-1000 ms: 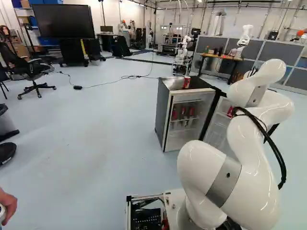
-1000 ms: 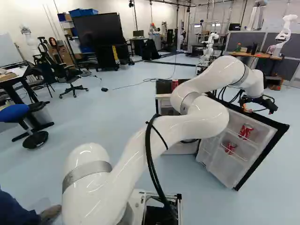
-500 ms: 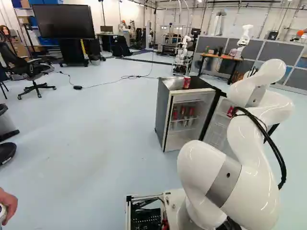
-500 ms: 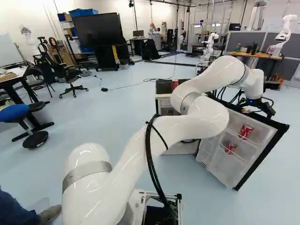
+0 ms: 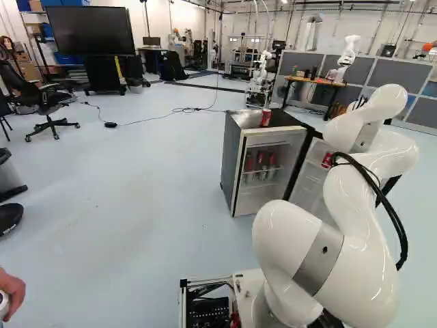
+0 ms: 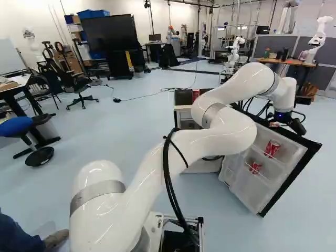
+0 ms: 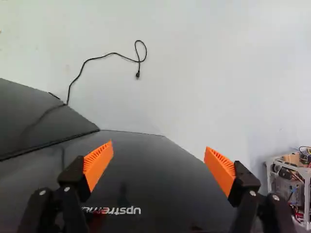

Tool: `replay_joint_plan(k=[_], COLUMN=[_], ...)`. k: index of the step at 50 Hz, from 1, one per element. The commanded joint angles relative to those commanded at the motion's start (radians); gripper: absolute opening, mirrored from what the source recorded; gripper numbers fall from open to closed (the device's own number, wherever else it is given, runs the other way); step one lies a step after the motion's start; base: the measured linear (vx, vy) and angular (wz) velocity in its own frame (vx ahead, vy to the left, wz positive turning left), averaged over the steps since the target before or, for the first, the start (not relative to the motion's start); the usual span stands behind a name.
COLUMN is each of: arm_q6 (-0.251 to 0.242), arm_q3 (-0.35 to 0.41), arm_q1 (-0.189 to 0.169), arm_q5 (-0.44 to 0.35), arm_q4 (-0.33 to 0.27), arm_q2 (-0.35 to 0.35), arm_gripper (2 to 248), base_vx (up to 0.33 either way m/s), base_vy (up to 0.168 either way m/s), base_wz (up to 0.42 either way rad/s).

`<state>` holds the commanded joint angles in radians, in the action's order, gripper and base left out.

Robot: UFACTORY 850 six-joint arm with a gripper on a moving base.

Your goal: Grab a drink from the fridge

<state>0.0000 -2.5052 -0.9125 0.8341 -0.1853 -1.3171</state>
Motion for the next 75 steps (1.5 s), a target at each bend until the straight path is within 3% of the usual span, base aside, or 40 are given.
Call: replay_joint_plan(k=[20, 39, 75], arm_q6=[0.000, 0.000, 0.000], arm_q3=[0.137, 0.306, 0.561], arm_q1=[-0.013, -0.022, 0.013], arm_q5=[0.086, 0.100, 0.100], arm_q4=[0.000, 0.000, 0.000], arm_q2=[0.080, 0.176, 0.320], arm_gripper=[247, 247, 247], base_vx=[0.000, 0.000, 0.000], base_vy=[0.000, 0.000, 0.000], base_wz=[0.000, 0.000, 0.000])
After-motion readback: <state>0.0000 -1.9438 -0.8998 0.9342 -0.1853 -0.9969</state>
